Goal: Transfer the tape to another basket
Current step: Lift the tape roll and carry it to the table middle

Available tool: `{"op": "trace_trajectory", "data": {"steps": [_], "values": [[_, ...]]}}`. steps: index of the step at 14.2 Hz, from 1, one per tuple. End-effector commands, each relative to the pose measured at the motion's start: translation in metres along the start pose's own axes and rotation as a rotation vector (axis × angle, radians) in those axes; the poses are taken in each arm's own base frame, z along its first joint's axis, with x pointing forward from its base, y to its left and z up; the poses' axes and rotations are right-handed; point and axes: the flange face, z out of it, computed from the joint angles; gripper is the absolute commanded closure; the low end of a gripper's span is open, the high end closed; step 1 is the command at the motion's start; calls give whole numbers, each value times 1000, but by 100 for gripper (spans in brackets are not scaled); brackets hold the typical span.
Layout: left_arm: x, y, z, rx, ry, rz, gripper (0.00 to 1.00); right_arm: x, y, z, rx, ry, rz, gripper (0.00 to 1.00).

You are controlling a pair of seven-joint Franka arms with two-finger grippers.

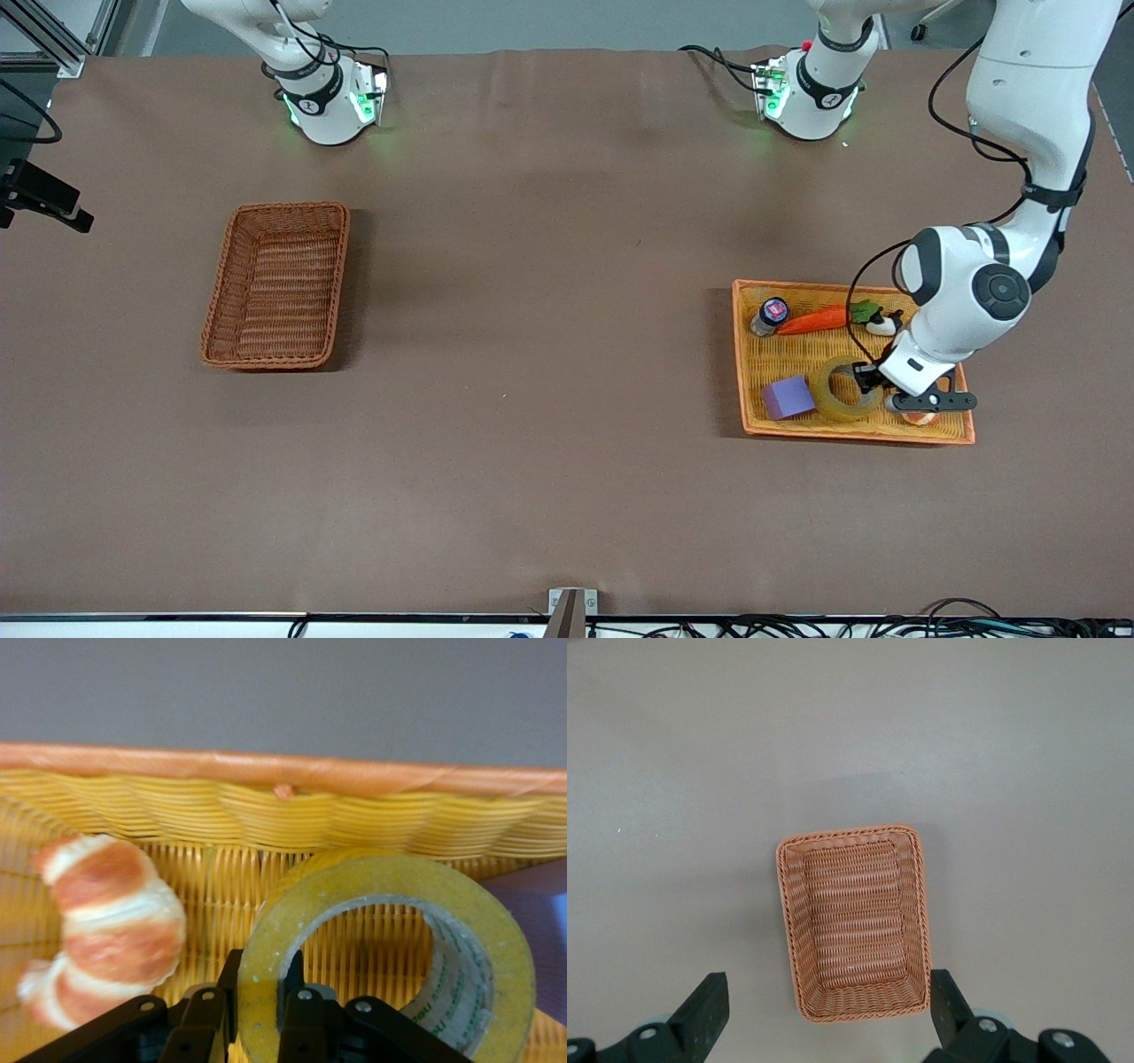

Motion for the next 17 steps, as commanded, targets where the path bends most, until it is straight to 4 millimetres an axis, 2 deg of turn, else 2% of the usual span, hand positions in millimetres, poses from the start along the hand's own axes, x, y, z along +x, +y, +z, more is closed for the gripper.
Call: {"op": "trace_trajectory", "data": {"steps": [1,4,5,6,8,10,12,14,16,17], "values": [[14,12,-85,25,-50,23,99,0,4,-1,12,0,-9,0],[28,77,-144,2,-132,35,99,-1,5,-2,11,1,-7,0],[29,105,-152,-9,-156,17,99,-1,5,-2,11,1,-7,0],[26,145,-163,-25,-154,3,99,-1,5,-2,11,1,-7,0],[23,215,-163,-55,-154,-42,99,-1,5,-2,12,1,-7,0],[14,291,-155,-76,-163,-79,99,0,5,-1,11,0,-7,0],[-1,363,-136,-85,-189,-154,100,0,5,-1,12,0,-7,0],[-14,420,-110,-95,-211,-226,100,0,5,-1,11,0,-7,0],[-38,477,-85,-114,-196,-228,99,0,5,-1,12,0,-7,0],[-49,495,-73,-124,-174,-244,99,-1,5,-2,12,1,-7,0]]}}
